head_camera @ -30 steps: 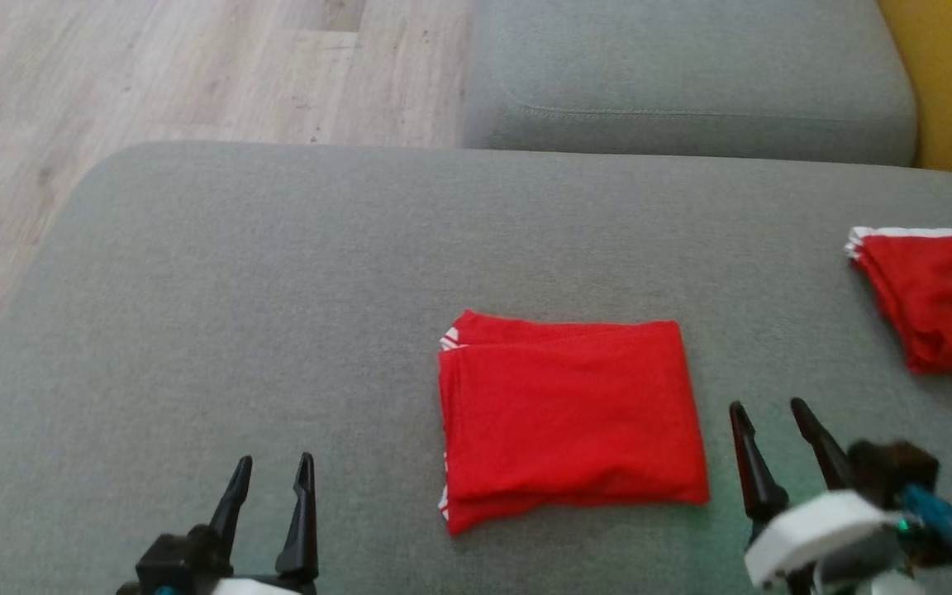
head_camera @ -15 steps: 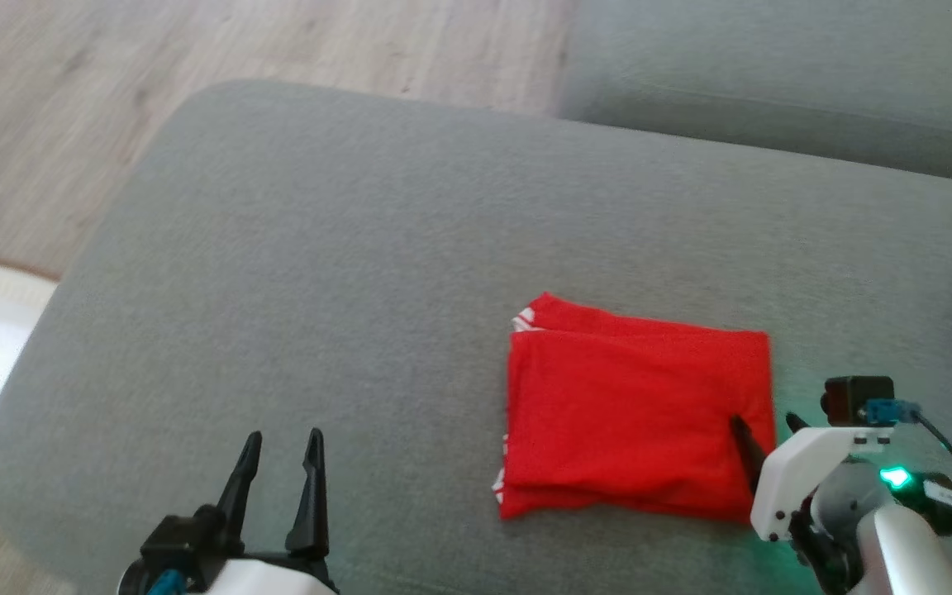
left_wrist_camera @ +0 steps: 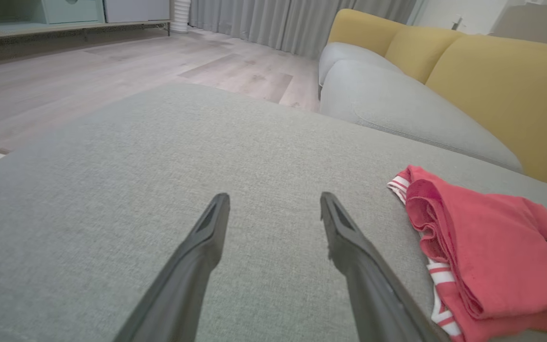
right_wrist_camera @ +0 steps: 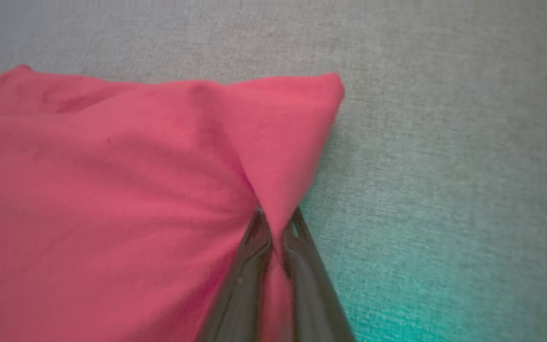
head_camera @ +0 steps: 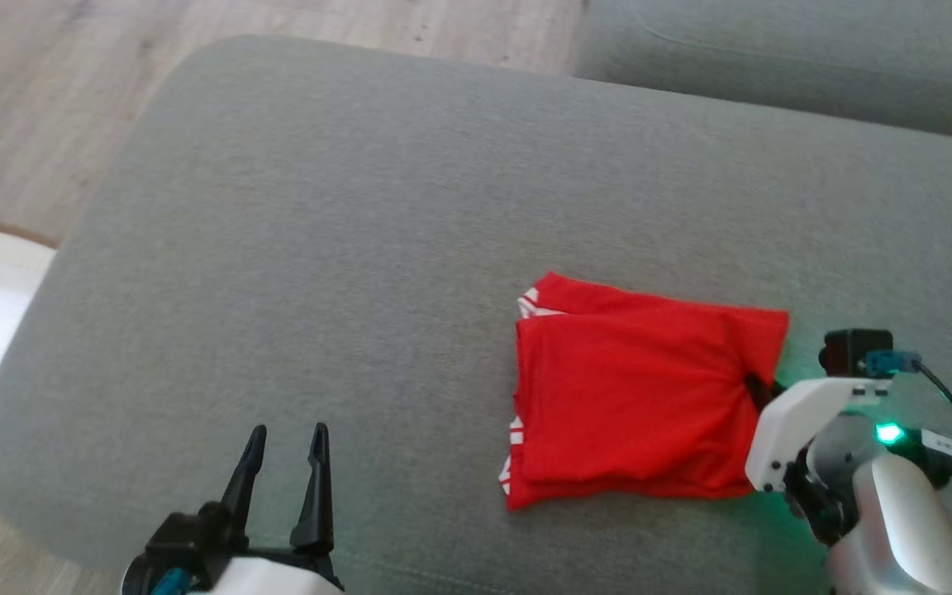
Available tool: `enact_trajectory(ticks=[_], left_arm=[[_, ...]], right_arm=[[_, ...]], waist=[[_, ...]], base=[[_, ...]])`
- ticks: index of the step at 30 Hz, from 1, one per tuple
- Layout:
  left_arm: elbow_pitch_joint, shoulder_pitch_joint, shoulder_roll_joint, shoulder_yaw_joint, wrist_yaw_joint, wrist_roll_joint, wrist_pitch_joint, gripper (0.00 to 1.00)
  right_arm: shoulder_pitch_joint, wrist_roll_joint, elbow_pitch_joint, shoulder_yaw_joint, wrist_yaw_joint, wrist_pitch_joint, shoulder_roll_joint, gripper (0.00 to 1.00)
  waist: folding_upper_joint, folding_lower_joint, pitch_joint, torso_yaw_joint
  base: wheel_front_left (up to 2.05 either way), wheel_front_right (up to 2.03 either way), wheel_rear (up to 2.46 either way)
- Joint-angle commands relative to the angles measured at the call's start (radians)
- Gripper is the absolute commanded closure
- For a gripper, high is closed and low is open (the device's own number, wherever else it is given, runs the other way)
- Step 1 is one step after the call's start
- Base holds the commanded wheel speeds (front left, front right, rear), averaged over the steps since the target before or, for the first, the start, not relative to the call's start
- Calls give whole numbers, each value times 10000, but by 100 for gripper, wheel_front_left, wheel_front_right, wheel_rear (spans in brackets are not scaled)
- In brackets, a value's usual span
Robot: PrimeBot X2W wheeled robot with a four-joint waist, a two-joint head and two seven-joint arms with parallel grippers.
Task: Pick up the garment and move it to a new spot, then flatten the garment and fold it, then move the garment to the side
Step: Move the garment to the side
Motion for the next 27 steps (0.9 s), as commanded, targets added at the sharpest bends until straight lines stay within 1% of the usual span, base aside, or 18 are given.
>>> enact_trajectory(ticks=[1,4,6,10,15,18,22,24,27], left_arm=[[-326,-626,4,390,-47,128,-141,0],[-435,-723,-5,326,-74,225,-142,0],[-511,-791,2,307,-74,281,-139,0],[-695,-1010,34,268,-86,393,-120,0],[-973,-1471,197,282,-64,580,26,0],[-1068,-1796,322,265,-77,702,196,0],[-1174,-2148,425,213,-86,827,414,0],[-1168,-2262,466,198,-118,847,471,0],[-1148,-2325,478,175,-141,848,502,0]], right_arm=[[-497,64,-190,236,65,-232,-62,100],[-825,-64,-391,235,65,-574,-86,100],[-1052,-148,-592,282,65,-756,-150,100],[-1435,-209,-1213,461,65,-892,-416,100],[-1927,-70,-1919,660,65,-796,-689,100],[-2256,23,-2103,746,65,-830,-697,100],[-2695,90,-2094,881,65,-1002,-623,100],[-2922,89,-1986,993,65,-1075,-598,100],[-3162,87,-1873,1150,65,-1137,-583,100]], waist=[[0,-1,178,-500],[0,-1,321,-1187],[0,-1,447,-1809],[0,-1,800,-3189],[0,-1,1441,-4952],[0,-1,1776,-5789],[0,-1,2047,-6467],[0,-1,2111,-6610],[0,-1,2113,-6625]], base=[[0,0,0],[0,0,0],[0,0,0],[0,0,0],[0,0,0],[0,0,0],[0,0,0],[0,0,0],[0,0,0]])
